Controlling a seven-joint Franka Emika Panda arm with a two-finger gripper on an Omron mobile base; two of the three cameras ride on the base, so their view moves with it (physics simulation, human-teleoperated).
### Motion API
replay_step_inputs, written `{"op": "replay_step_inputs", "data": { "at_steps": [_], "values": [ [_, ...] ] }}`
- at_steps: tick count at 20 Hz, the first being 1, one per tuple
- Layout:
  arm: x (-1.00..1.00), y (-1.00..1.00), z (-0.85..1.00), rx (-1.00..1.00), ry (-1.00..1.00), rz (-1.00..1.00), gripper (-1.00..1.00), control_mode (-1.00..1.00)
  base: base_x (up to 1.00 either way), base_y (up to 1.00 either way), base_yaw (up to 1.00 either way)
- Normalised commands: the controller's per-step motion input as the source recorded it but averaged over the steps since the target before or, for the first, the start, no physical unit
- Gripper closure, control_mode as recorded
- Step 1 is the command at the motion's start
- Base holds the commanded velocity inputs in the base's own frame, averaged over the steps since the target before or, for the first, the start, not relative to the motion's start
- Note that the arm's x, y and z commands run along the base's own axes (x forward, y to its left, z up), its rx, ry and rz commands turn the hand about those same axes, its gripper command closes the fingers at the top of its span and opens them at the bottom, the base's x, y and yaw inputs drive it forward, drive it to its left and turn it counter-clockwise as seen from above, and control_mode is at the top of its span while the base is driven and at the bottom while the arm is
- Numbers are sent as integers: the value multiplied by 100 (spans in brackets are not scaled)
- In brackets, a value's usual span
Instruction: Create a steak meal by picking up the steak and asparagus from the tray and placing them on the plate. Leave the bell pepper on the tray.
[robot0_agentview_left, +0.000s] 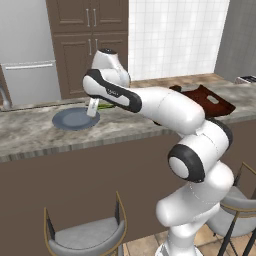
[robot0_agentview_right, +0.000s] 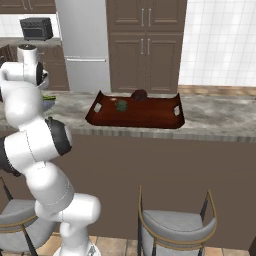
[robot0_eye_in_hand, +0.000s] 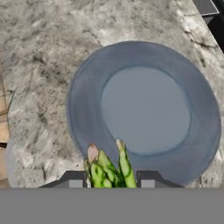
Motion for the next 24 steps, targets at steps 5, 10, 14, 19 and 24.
{"op": "replay_step_inputs", "data": {
  "at_steps": [5, 10, 14, 19, 24],
  "values": [
    [29, 44, -10, 0, 0, 1, 100, -100, 0, 0, 0],
    [36, 36, -13, 0, 0, 0, 100, -100, 0, 0, 0],
    [36, 30, -22, 0, 0, 0, 100, -100, 0, 0, 0],
    [32, 15, -25, 0, 0, 0, 100, -100, 0, 0, 0],
    [40, 13, -11, 0, -1, 0, 100, -100, 0, 0, 0]
  ]
}}
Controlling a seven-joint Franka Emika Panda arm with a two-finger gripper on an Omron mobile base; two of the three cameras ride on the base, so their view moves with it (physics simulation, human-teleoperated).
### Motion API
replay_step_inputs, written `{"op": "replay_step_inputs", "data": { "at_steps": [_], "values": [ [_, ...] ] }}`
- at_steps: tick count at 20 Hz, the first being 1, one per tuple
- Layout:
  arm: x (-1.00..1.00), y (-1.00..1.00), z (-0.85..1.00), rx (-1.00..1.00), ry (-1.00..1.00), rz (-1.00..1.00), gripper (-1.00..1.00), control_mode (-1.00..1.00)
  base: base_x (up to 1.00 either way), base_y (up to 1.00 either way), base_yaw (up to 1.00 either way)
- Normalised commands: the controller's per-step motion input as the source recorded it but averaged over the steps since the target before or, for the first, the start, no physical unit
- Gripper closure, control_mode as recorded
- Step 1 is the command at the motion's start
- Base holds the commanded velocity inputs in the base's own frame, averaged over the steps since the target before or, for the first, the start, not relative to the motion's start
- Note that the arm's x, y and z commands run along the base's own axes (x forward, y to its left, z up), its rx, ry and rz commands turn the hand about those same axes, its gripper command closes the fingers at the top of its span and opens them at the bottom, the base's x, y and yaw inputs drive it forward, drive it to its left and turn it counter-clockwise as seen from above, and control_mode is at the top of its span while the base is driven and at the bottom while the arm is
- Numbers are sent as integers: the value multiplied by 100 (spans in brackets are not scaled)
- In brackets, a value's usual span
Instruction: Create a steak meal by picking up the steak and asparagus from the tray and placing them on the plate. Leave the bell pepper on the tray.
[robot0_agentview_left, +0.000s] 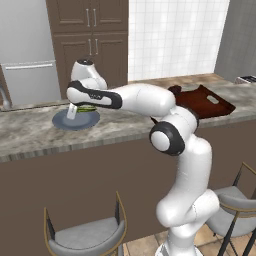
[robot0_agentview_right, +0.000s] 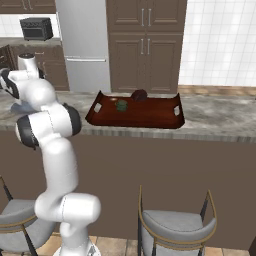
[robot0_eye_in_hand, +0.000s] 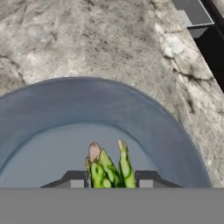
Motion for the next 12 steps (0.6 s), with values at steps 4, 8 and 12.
{"op": "replay_step_inputs", "data": {
  "at_steps": [4, 8, 12],
  "values": [
    [36, 19, -2, 0, -4, 0, -100, -100, 0, 0, 0],
    [20, 23, -5, 0, -7, 0, -100, -100, 0, 0, 0],
    [0, 5, -1, 0, -10, 0, -100, -100, 0, 0, 0]
  ]
}}
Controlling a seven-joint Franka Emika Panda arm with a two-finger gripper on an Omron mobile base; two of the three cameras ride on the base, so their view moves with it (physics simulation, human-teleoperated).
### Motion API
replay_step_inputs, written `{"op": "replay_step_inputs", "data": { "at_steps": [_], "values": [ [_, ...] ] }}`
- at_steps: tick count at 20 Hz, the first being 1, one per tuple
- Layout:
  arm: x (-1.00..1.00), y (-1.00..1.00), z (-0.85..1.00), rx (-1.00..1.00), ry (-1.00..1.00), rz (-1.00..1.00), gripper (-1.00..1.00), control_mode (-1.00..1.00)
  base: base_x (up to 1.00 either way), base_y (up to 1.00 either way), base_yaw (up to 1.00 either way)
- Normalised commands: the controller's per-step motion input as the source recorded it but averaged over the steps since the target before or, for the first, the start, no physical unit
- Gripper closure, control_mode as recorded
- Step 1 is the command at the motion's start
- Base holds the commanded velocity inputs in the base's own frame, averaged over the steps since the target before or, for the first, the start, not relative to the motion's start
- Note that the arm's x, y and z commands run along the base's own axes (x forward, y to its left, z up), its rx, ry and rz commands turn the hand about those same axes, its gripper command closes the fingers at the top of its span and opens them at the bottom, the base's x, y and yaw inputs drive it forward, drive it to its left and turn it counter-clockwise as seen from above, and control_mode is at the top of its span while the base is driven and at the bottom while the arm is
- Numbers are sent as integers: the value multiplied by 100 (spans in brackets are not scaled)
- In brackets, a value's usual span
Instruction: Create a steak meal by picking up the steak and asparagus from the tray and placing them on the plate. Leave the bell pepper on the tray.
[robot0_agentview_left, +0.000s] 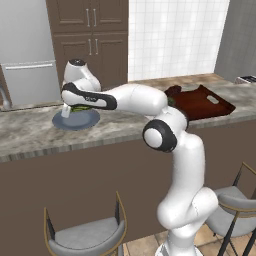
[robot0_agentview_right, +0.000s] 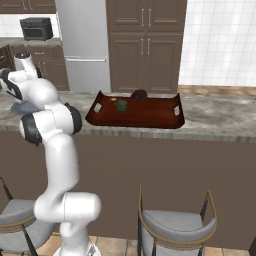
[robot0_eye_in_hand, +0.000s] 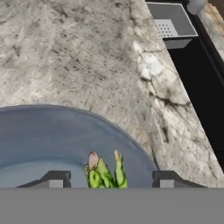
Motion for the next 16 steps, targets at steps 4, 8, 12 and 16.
{"op": "replay_step_inputs", "data": {
  "at_steps": [4, 8, 12, 16],
  "values": [
    [0, 0, 0, 0, -11, 0, -100, -100, 0, 0, 0],
    [-14, -29, 15, 0, -10, -1, -100, -100, 0, 0, 0],
    [-46, -52, 30, 0, -7, -4, -100, -100, 0, 0, 0],
    [-52, -59, 47, 0, -8, -8, -100, -100, 0, 0, 0]
  ]
}}
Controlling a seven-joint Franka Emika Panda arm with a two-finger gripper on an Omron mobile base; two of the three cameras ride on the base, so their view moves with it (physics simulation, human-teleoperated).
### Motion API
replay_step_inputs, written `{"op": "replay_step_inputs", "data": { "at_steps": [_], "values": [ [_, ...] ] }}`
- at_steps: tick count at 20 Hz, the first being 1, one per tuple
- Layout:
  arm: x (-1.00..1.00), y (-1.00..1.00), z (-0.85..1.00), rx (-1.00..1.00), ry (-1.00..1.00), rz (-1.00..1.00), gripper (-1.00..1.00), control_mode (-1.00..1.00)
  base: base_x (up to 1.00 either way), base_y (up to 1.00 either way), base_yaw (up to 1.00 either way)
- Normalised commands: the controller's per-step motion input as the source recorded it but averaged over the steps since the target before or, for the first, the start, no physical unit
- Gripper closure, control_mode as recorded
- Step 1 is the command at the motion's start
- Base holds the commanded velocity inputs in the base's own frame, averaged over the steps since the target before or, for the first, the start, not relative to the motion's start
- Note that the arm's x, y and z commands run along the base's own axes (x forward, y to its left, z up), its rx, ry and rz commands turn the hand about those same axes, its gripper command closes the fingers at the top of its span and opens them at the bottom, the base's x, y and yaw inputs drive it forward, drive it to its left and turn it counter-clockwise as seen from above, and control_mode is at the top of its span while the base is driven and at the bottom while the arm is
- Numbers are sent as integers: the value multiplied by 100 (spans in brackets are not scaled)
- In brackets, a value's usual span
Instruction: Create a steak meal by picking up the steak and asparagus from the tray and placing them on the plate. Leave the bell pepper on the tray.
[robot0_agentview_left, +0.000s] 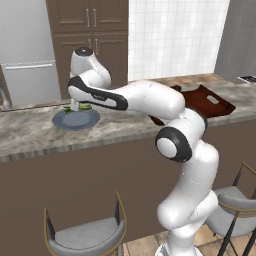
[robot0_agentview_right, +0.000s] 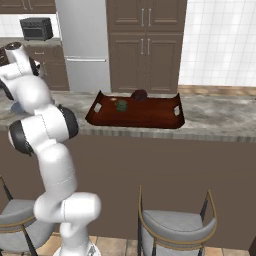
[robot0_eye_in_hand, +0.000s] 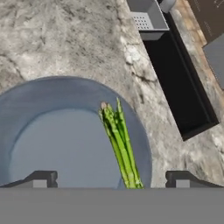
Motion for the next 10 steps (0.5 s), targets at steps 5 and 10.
{"op": "replay_step_inputs", "data": {
  "at_steps": [5, 10],
  "values": [
    [-46, -82, 41, 1, -7, -11, -100, -100, 0, 0, 0],
    [-27, -100, 21, 0, -4, -15, -100, -100, 0, 0, 0]
  ]
}}
